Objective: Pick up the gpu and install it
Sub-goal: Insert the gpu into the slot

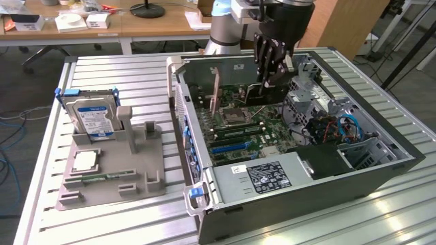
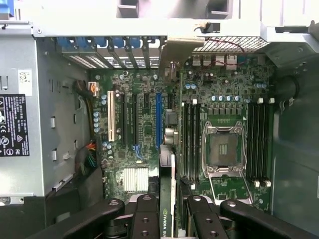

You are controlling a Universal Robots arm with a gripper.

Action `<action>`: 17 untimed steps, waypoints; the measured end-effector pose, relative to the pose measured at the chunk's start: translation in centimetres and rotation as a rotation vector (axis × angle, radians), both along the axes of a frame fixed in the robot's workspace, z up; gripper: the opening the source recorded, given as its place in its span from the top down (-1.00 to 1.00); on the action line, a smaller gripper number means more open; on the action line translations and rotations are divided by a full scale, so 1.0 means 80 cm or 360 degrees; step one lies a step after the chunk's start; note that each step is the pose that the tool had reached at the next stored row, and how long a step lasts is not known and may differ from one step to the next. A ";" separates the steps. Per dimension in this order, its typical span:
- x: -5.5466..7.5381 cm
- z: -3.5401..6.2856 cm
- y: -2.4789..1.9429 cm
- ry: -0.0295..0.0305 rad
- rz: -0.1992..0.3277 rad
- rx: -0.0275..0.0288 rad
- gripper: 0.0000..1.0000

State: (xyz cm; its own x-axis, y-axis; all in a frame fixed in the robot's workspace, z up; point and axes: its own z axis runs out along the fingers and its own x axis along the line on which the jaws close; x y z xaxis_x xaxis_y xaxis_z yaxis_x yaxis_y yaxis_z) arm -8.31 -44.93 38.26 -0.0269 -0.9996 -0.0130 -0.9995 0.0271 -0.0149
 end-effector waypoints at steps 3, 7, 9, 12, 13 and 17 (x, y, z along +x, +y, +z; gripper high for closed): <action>0.000 -0.003 0.0000 -0.00001 0.0004 0.00002 0.47; 0.000 -0.009 0.0000 -0.00002 0.0009 0.00002 0.47; 0.000 -0.013 0.0000 -0.00001 0.0012 0.00002 0.47; 0.000 -0.018 0.0000 -0.00001 0.0016 0.00002 0.47; 0.000 -0.019 0.0000 0.00000 0.0018 0.00000 0.47; 0.000 -0.024 0.0000 -0.00001 0.0022 0.00002 0.47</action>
